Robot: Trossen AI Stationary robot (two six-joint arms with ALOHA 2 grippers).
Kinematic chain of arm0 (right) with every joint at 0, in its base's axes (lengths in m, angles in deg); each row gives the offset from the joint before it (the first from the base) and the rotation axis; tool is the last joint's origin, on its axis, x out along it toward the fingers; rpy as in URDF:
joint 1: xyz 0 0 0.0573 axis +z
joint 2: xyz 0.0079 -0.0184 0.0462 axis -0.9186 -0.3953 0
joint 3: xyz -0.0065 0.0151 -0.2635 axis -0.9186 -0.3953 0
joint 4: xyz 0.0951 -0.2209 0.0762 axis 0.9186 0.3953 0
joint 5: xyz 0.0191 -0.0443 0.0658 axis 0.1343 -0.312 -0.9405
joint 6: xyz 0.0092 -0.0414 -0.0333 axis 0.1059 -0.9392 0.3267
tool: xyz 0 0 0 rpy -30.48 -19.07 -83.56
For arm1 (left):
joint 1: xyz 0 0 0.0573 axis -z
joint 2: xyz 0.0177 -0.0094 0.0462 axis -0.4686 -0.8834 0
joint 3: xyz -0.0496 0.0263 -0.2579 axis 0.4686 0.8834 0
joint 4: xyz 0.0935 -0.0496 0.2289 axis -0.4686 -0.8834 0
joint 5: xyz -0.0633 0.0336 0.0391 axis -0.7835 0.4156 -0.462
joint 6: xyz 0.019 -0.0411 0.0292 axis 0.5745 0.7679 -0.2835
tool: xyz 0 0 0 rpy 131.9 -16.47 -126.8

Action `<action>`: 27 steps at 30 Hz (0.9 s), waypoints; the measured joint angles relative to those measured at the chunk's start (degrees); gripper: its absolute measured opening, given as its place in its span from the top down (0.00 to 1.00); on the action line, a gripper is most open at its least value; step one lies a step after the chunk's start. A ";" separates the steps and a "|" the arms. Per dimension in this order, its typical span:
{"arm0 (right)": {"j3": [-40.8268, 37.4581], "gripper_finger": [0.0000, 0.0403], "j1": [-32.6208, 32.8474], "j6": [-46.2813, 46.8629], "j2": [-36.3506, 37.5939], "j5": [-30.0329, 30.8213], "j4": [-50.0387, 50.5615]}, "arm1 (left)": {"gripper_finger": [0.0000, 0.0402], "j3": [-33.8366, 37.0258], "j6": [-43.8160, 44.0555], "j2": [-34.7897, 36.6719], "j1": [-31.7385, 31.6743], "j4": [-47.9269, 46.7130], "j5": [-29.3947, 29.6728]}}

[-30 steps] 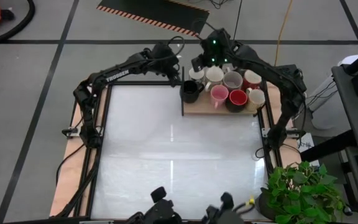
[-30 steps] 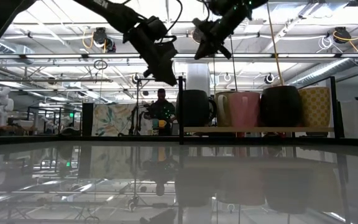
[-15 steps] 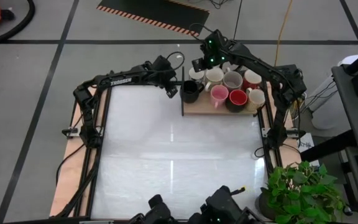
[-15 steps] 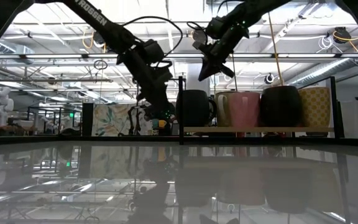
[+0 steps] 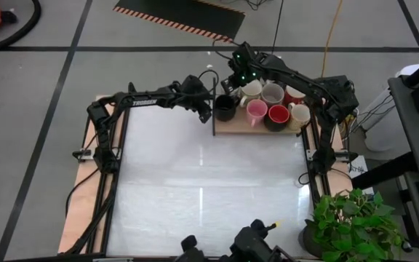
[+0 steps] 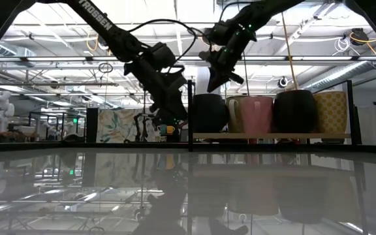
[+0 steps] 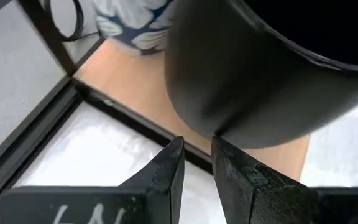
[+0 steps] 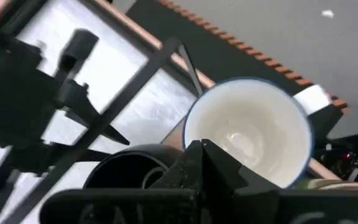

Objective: Place coffee mugs
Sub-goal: Put the black mug on the shelf

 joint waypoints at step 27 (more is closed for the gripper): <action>-0.15 1.00 1.16 -5.64 -3.84 0.05 -0.24 | 0.79 1.11 4.19 0.98 4.73 1.78 -6.73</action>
